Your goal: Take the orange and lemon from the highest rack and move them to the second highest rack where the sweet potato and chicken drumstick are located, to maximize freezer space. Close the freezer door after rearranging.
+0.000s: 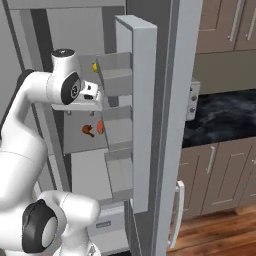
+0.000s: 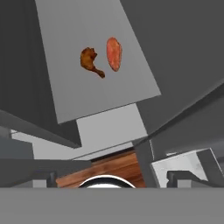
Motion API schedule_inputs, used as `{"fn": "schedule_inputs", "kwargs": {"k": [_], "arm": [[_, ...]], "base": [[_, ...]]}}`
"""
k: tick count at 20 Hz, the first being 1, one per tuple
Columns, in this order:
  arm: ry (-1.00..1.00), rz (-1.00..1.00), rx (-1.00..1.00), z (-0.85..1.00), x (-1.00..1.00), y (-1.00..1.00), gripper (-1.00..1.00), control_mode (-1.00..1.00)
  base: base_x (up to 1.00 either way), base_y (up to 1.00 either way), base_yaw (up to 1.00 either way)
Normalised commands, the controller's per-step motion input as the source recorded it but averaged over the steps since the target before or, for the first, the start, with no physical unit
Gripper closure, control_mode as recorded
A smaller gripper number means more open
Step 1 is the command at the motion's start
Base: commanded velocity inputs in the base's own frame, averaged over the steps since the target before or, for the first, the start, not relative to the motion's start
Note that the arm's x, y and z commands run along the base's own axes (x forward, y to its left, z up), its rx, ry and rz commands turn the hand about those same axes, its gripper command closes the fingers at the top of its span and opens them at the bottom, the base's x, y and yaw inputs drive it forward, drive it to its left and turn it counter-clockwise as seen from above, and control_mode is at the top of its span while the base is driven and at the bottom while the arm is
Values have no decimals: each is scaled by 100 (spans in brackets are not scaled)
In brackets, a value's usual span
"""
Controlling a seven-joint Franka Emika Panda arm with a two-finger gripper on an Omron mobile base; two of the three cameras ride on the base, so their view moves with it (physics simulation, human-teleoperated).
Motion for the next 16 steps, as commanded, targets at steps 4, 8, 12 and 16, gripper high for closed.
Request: {"fn": "schedule_inputs", "kwargs": {"k": [4,8,12,16], "arm": [[0,0,0,0,0,0,-100,100],[0,0,0,0,0,0,-100,100],[0,0,0,0,0,0,-100,100],[0,0,0,0,0,0,-100,100]], "base": [[31,0,-47],[46,0,-35],[53,0,-19],[57,-14,-2]]}}
